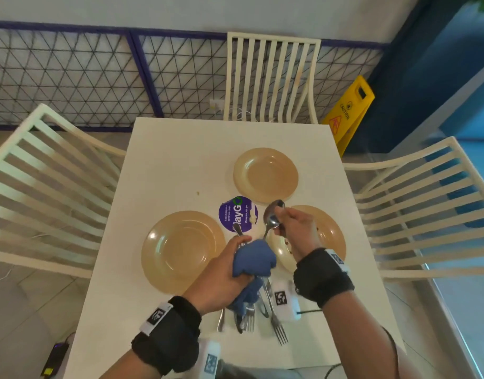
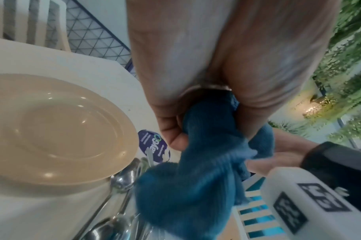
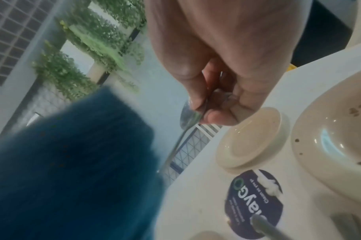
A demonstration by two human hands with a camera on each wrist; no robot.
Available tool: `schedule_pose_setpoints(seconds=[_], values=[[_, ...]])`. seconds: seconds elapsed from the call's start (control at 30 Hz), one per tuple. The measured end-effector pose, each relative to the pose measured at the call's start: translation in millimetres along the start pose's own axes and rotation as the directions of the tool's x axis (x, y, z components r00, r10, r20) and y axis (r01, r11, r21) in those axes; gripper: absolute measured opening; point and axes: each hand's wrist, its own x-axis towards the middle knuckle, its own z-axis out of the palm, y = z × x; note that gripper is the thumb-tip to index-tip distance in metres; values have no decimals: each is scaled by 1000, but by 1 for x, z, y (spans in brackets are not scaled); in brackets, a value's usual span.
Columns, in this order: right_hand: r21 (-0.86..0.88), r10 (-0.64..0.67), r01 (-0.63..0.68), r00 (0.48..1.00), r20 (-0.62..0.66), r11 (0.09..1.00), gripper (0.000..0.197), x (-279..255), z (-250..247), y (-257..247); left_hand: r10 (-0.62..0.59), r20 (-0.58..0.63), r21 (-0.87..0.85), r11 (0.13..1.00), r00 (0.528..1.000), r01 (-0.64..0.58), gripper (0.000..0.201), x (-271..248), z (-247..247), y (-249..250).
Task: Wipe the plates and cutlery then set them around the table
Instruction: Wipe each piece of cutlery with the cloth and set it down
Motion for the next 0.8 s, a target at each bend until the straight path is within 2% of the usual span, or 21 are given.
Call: schedule_pose_setpoints(seconds=[0.1,0.2,0.33,0.47,0.6,0.8], values=[[-47,-21,16,995,-99,999,19,15,4,6,-35,-6,32,999,999,35,66,-9,-14,-18],[-93,31,-44,991,-129,995,19,24,8,25,-108,-36,70,991,993,111,67,-20,-34,-32],[-325,76,-68,997,12,943,19,25,19,61,-242,-160,-30,970,957,240,62,-36,-58,-41],[-476,132,-65,985,108,877,22,24,28,82,-296,-303,-45,954,906,297,61,-46,-62,-47],[-529,167,-67,976,143,846,22,28,33,86,-351,-365,-96,935,862,341,63,-54,-52,-53],[-514,186,-48,957,221,856,17,39,9,87,-358,-397,-36,926,845,375,48,-49,-20,-38]])
